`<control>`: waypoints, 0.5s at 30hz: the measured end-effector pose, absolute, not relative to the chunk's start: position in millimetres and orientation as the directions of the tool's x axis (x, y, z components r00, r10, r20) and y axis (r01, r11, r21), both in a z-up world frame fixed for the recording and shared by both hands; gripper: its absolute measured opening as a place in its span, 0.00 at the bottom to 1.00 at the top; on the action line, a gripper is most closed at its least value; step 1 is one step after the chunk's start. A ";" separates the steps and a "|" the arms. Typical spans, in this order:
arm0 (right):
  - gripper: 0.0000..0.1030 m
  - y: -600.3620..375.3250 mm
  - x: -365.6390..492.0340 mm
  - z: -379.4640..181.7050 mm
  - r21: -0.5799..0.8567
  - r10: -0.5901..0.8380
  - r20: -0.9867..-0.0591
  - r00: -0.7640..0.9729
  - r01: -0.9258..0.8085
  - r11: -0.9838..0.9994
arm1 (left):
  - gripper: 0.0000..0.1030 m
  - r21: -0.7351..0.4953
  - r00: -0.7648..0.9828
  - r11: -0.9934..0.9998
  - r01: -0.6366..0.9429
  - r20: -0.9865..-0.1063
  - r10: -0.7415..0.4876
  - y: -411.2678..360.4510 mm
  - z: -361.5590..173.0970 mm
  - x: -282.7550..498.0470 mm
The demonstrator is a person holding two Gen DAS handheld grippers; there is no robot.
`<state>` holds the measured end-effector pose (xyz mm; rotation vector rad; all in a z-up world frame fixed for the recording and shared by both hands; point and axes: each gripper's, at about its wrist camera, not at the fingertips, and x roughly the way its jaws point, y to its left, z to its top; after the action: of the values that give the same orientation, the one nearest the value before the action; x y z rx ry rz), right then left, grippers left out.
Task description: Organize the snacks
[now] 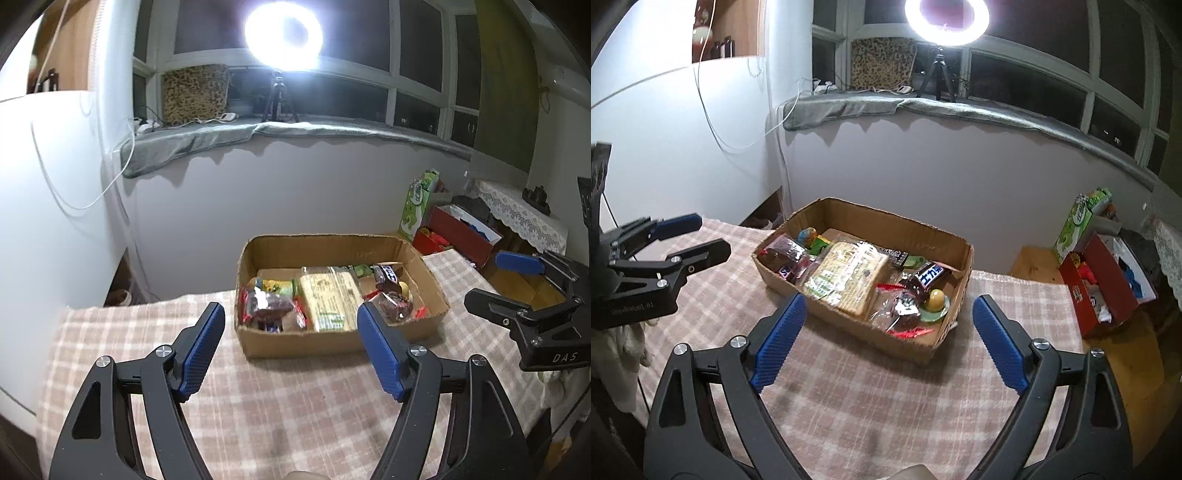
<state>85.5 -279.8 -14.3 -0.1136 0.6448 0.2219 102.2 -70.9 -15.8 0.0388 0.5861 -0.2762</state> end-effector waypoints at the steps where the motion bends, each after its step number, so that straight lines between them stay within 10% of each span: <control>1: 0.91 -280.7 81.1 -15.2 -0.027 0.170 -0.605 0.778 -0.234 0.972 | 0.72 -0.049 0.797 0.963 0.266 -0.550 -0.248 -69.8 -17.0 97.9; 15: 0.91 -280.1 32.8 -17.9 -0.069 0.050 -0.556 0.830 -0.107 0.992 | 0.72 -0.082 0.815 0.974 0.213 -0.535 -0.224 -61.0 -28.0 46.5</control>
<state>32.8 -280.1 -17.9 -0.0990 0.5865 0.0834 46.5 -61.0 -28.0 -0.0185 0.5724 -0.2331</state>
